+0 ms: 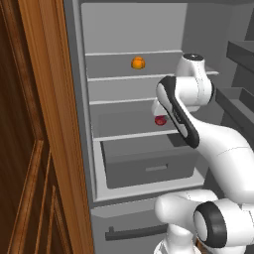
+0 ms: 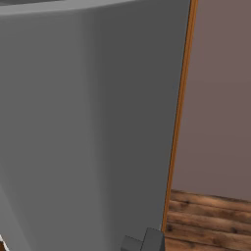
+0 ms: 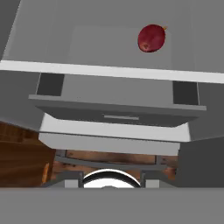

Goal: Pick the orange and pear from the fridge and place them inside the tupperware on the counter.

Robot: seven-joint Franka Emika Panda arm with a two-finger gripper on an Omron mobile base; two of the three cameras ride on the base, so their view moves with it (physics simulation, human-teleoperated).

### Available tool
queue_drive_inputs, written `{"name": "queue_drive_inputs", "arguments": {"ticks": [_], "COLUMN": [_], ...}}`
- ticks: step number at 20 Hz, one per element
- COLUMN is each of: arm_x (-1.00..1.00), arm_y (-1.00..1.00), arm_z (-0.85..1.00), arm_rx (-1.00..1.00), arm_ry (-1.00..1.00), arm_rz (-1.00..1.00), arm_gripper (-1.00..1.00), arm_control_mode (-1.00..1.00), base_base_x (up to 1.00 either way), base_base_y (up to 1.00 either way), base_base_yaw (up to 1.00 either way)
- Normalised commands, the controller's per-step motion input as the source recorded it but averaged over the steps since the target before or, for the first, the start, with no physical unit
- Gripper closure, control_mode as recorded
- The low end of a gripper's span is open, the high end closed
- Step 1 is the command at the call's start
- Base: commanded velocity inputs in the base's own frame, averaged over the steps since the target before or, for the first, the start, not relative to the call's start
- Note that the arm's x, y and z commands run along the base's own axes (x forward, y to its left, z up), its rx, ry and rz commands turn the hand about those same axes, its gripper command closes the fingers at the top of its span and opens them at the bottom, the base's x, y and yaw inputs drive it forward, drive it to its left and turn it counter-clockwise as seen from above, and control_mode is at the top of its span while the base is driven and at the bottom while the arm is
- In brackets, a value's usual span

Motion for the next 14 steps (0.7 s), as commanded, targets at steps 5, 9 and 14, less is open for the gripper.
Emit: {"name": "queue_drive_inputs", "arguments": {"ticks": [5,9,14], "arm_x": [-0.07,-0.23,-0.08], "arm_y": [0.02,0.09,0.16], "arm_z": [0.00,0.31,0.60], "arm_rx": [0.00,0.00,0.00], "arm_ry": [-0.06,-0.36,-0.54], "arm_rz": [-0.01,-0.04,0.00], "arm_gripper": [-1.00,-1.00,-1.00], "arm_control_mode": [-1.00,-1.00,-1.00], "base_base_x": [0.00,0.00,0.00], "base_base_y": [0.00,0.00,0.00], "base_base_yaw": [0.00,0.00,0.00]}}
